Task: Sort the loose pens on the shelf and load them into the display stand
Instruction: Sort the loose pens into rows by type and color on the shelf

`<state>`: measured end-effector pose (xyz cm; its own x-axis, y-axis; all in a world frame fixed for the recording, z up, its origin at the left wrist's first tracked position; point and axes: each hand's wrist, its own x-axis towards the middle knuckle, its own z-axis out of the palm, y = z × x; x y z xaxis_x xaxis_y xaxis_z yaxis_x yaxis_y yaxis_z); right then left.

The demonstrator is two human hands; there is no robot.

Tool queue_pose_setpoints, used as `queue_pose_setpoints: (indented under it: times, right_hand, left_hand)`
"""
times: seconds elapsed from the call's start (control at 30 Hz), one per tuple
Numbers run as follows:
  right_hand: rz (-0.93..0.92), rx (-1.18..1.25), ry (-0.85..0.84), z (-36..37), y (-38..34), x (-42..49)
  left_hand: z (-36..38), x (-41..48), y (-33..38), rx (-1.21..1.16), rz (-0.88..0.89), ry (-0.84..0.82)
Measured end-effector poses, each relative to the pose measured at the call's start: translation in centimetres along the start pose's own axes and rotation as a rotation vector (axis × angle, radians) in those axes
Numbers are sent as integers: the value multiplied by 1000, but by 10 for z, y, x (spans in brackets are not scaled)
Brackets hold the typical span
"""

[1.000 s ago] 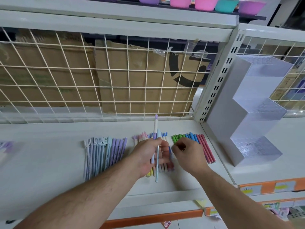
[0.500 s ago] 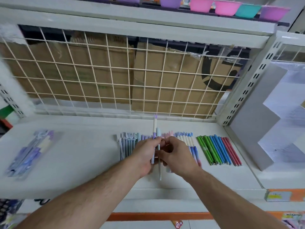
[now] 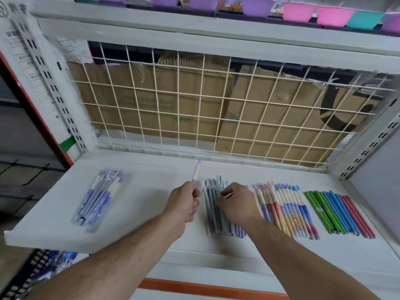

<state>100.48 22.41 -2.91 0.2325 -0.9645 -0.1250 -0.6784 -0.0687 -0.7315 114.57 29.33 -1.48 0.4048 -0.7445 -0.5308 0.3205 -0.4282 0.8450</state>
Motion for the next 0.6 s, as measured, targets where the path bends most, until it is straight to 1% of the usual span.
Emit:
queue_pose_setpoints:
  times: [0.1, 0.2, 0.3, 0.37, 0.47, 0.6]
  right_hand:
    - [31, -23, 9, 7, -6, -2]
    - [8, -20, 31, 11, -10, -6]
    - [-16, 88, 7, 12, -13, -12]
    - [-21, 210, -50, 10, -17, -21]
    - [-6, 380, -132, 3, -17, -31]
    - [-1, 352, -109, -11, -6, -38]
  left_hand:
    - [-12, 3, -1, 46, 32, -17]
    - [-20, 6, 0, 144, 77, -41]
    - [-16, 6, 1, 137, 92, -71]
    - [-11, 6, 1, 94, 98, -115]
    - [-1, 7, 0, 119, 128, -149]
    - [18, 5, -1, 219, 176, -189]
